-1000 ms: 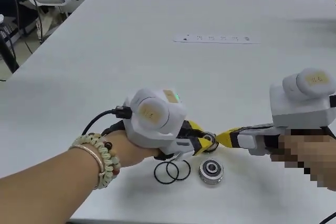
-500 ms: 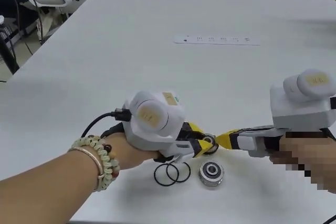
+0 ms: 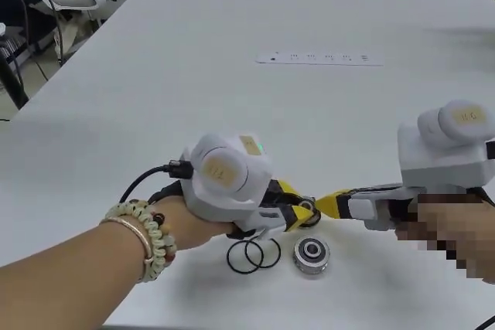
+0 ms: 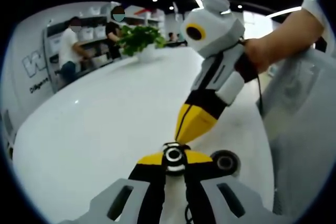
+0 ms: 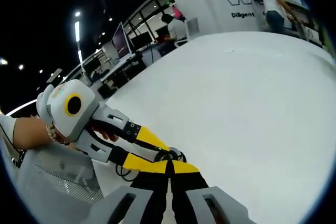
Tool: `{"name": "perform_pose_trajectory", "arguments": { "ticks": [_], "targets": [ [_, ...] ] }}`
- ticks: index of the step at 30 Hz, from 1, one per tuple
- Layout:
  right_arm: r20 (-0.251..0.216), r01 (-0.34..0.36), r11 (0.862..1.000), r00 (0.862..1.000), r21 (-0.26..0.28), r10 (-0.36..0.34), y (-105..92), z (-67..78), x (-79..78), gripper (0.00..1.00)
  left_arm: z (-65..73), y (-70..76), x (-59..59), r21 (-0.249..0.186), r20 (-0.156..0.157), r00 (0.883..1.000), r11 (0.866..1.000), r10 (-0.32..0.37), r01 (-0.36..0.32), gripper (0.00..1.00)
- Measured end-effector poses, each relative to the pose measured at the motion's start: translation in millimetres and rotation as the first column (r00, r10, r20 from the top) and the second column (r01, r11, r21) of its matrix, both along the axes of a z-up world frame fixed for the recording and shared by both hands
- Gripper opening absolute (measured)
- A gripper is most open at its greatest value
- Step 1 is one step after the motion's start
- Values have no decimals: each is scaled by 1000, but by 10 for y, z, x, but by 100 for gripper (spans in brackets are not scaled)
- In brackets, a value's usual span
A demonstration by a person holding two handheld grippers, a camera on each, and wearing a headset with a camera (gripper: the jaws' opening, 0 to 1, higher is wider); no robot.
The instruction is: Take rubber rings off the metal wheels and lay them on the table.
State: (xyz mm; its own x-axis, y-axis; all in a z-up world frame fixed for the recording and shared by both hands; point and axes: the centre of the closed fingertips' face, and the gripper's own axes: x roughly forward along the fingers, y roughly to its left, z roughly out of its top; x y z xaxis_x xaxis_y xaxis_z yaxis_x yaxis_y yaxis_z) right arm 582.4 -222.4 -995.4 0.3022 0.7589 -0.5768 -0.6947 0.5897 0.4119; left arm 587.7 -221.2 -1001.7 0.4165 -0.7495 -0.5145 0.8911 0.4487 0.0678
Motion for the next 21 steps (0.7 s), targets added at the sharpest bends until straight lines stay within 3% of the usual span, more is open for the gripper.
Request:
{"name": "perform_pose_trajectory", "arguments": {
  "ticks": [21],
  "targets": [
    [5,-11,1000,1000,13,11,38,31,-20,0,1,2,-6,1,2,1000,1000,-1,1,14]
  ]
}}
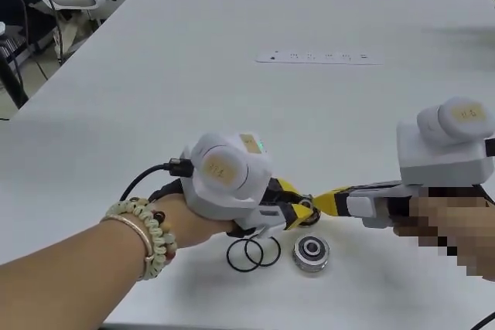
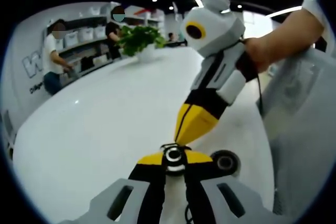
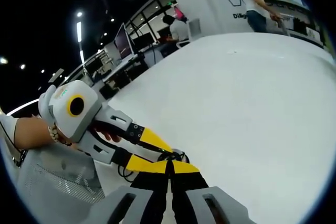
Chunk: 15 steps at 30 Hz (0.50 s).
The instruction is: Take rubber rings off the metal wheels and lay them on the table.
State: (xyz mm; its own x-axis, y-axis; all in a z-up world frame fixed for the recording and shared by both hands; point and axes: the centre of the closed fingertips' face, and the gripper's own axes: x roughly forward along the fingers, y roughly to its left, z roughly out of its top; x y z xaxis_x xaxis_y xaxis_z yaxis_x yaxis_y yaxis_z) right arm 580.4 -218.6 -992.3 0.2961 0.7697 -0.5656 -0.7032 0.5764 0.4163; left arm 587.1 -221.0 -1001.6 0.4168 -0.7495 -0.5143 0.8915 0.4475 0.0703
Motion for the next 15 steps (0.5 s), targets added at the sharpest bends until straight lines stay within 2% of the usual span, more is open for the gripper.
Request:
{"name": "perform_pose_trajectory", "arguments": {
  "ticks": [11,15],
  "targets": [
    [3,-7,1000,1000,20,7,37,41,-9,0,-2,-3,5,-3,0,1000,1000,0,0,14],
    [14,-17,1000,1000,12,17,46,43,-14,0,-2,-5,6,-4,0,1000,1000,1,-1,14]
  ]
}}
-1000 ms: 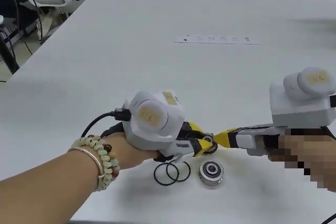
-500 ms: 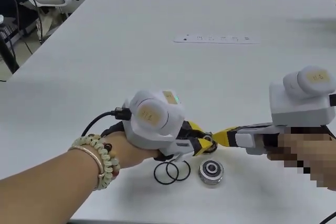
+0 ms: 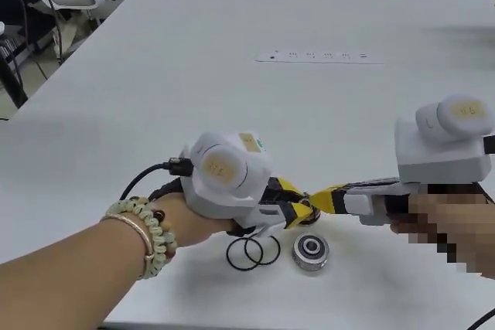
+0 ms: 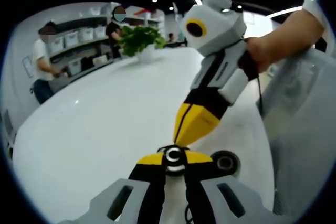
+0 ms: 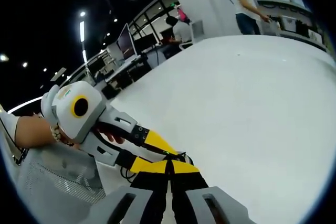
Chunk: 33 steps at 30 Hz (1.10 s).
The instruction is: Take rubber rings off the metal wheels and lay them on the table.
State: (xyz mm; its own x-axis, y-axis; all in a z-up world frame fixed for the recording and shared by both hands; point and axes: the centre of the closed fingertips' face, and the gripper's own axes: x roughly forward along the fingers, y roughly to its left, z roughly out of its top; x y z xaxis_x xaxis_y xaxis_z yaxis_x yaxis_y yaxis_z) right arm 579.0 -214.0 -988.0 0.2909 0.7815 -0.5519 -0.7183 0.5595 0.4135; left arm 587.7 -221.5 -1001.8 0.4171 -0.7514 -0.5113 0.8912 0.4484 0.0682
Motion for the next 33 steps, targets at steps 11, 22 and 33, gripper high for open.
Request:
{"name": "perform_pose_trajectory", "arguments": {
  "ticks": [11,22,33],
  "targets": [
    [5,-7,1000,1000,1,7,-6,14,0,0,3,-2,-1,-2,-1,1000,1000,0,0,14],
    [38,-11,1000,999,27,10,15,100,7,0,4,1,-1,-8,-2,1000,1000,-1,1,14],
    [11,53,998,999,-18,-52,-84,1,68,0,4,-3,5,-8,0,1000,1000,6,-6,14]
  ]
}}
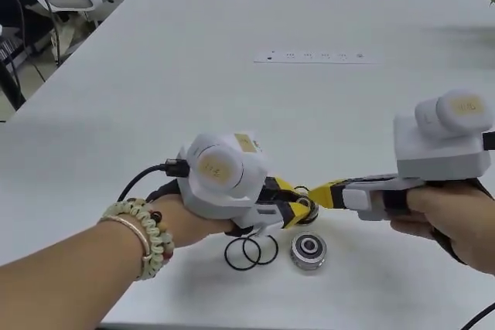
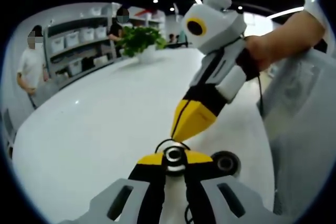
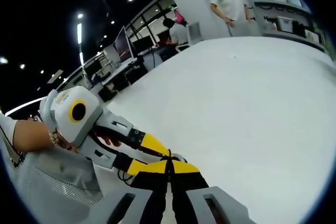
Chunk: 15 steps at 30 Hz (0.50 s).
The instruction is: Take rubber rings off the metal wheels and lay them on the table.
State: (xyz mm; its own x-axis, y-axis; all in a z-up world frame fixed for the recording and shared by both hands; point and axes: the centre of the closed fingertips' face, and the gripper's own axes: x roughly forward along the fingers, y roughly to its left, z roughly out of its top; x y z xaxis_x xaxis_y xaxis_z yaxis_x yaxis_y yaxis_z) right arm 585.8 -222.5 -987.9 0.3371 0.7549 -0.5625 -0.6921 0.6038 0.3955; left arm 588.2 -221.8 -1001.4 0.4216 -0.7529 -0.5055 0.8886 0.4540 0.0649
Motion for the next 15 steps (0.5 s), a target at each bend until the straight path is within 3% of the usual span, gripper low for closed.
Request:
{"name": "perform_pose_trajectory", "arguments": {
  "ticks": [10,15],
  "targets": [
    [-26,10,1000,1000,6,-9,-7,-14,-4,0,61,-11,-1,17,-10,1000,1000,-20,20,19],
    [-27,16,1000,1000,23,-15,5,16,4,0,190,5,-24,-16,-22,999,999,-41,40,24]
  ]
}}
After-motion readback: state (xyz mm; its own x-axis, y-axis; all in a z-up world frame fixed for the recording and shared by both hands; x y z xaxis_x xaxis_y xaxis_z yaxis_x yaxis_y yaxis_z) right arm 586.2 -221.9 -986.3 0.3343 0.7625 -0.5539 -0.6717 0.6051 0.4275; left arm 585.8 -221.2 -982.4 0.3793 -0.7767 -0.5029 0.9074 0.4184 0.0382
